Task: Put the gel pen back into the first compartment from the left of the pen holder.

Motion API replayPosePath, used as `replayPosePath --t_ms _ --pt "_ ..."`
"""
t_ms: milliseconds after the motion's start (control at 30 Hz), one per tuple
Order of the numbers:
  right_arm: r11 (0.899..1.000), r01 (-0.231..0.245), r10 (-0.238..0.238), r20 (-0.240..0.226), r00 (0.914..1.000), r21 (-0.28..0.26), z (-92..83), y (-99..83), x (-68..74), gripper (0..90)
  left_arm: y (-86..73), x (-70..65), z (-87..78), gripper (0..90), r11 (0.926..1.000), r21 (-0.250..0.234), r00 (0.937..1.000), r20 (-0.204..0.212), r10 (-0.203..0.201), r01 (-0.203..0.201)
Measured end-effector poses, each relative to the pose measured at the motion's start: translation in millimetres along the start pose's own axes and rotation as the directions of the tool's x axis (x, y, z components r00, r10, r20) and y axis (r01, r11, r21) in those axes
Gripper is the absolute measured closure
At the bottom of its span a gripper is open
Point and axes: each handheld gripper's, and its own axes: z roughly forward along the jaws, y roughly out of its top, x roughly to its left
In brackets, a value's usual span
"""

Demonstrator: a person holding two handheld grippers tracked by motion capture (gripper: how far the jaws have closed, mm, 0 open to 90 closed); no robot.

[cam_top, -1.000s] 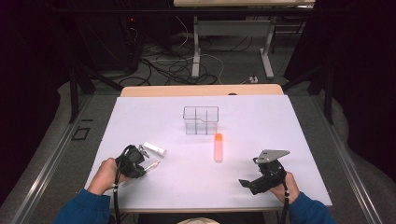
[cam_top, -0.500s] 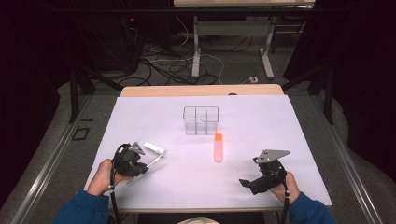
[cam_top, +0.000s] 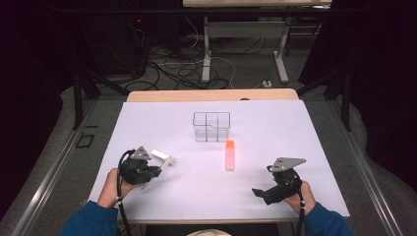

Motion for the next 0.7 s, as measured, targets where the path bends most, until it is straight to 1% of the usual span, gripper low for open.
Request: replayPosePath --t_ms 67,133,200,233,267,300,333,400,433,467,500,633,667,700 --pt "1.0 0.0 0.0 0.0 1.0 0.0 0.0 0.0 -0.1 0.0 -0.5 -0.4 0.5 79.6 0.9994 -0.032 1.0 0.002 -0.008 0.008" --pt "1.0 0.0 0.0 0.003 1.0 0.001 0.0 0.0 -0.3 0.0 -0.6 -2.9 1.0 79.6 0.9981 -0.061 0.9997 -0.021 -0.01 0.009" --pt "1.0 0.006 -0.006 0.001 1.0 -0.001 0.3 0.1 -0.8 0.0 -0.4 -3.1 0.2 79.6 0.9976 -0.07 0.9996 -0.027 -0.008 0.006" --pt "1.0 -0.002 0.002 0.002 1.0 0.0 0.1 0.0 -0.2 0.0 -0.2 -3.7 0.4 79.6 0.9967 -0.081 0.9995 -0.028 -0.011 0.009" --pt "1.0 -0.002 0.002 0.002 1.0 0.0 0.1 0.0 -0.2 0.0 0.2 -4.5 -0.3 79.6 0.9962 -0.087 0.9993 -0.038 -0.006 0.003" --pt "1.0 0.0 0.0 0.005 1.0 0.0 0.0 0.0 -0.3 0.0 0.3 -5.1 -0.4 79.6 0.9931 -0.117 0.9991 -0.042 -0.006 0.001" --pt "1.0 0.0 0.0 0.003 1.0 0.0 0.2 0.0 -0.3 0.0 0.5 -5.8 -1.3 79.6 0.993 -0.118 0.9991 -0.041 -0.014 0.009" --pt "1.0 -0.001 0.001 0.003 1.0 0.0 0.2 0.0 -0.3 0.0 1.0 -6.5 -1.6 79.6 0.9893 -0.146 0.9985 -0.055 -0.008 0.0" --pt "1.0 -0.002 0.002 0.003 1.0 0.001 0.2 0.0 -0.1 0.0 1.3 -6.9 -1.4 79.6 0.9886 -0.151 0.9987 -0.051 -0.009 0.001" --pt "1.0 0.002 -0.002 0.002 1.0 0.001 0.1 0.0 -0.2 0.0 1.5 -8.2 -0.5 79.6 0.9853 -0.171 0.9984 -0.053 -0.018 0.008" --pt "1.0 0.002 -0.002 0.001 1.0 0.002 0.0 0.0 -0.3 0.0 2.3 -7.9 -0.4 79.6 0.9845 -0.176 0.9981 -0.061 -0.01 -0.001" --pt "1.0 0.002 -0.002 0.001 1.0 0.001 0.0 0.0 -0.3 0.0 3.2 -8.4 -0.2 79.6 0.9821 -0.188 0.9977 -0.066 -0.015 0.002" --pt "1.0 0.002 -0.002 0.001 1.0 0.001 0.0 0.0 -0.3 0.0 3.5 -8.7 0.2 79.6 0.9795 -0.201 0.9973 -0.071 -0.02 0.005" --pt "1.0 0.005 -0.005 0.001 1.0 0.002 0.1 0.0 -0.5 0.0 3.9 -8.4 -0.1 79.6 0.9786 -0.206 0.9969 -0.076 -0.017 0.0"
